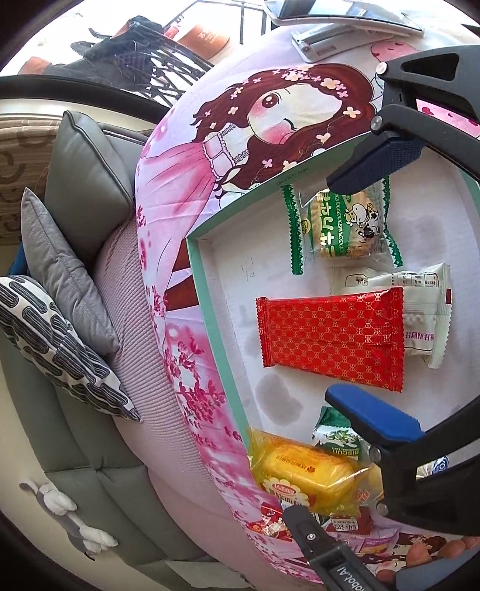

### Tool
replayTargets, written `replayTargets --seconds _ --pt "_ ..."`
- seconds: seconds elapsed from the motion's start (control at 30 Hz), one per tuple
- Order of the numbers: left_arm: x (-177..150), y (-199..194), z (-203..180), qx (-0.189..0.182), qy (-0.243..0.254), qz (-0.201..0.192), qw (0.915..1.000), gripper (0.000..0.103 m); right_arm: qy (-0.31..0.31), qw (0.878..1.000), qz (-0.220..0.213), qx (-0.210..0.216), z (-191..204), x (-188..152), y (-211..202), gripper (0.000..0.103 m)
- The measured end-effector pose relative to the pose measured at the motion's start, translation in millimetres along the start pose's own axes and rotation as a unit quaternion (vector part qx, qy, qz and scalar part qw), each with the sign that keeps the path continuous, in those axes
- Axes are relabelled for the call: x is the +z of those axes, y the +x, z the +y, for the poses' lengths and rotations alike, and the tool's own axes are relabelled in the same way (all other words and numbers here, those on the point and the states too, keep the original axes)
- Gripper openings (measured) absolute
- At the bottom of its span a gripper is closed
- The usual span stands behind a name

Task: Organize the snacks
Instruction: 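Move both tools away from the tray toward the remaining snacks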

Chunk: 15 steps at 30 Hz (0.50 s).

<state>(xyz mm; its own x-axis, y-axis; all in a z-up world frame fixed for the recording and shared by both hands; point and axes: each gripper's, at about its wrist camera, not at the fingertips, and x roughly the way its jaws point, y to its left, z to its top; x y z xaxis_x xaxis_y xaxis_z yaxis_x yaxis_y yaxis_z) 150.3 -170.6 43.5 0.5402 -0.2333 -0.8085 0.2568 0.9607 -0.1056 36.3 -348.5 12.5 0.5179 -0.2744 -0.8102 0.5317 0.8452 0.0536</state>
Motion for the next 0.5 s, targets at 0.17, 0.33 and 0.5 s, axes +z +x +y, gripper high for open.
replayTargets --seconds 0.17,0.33,0.5 --pt "-0.4 3.2 2.7 0.0 -0.002 0.0 1.0 0.095 -0.006 1.0 0.002 -0.003 2.3 -0.5 0.8 0.103" --pt "-1.1 0.5 4.2 0.003 -0.002 -0.004 1.0 0.095 -0.006 1.0 0.006 -0.003 4.0 -1.5 2.3 0.103" --pt "-3.6 -4.7 8.3 0.008 0.007 0.002 0.9999 0.095 -0.01 1.0 0.014 -0.007 6.5 -3.7 4.1 0.103"
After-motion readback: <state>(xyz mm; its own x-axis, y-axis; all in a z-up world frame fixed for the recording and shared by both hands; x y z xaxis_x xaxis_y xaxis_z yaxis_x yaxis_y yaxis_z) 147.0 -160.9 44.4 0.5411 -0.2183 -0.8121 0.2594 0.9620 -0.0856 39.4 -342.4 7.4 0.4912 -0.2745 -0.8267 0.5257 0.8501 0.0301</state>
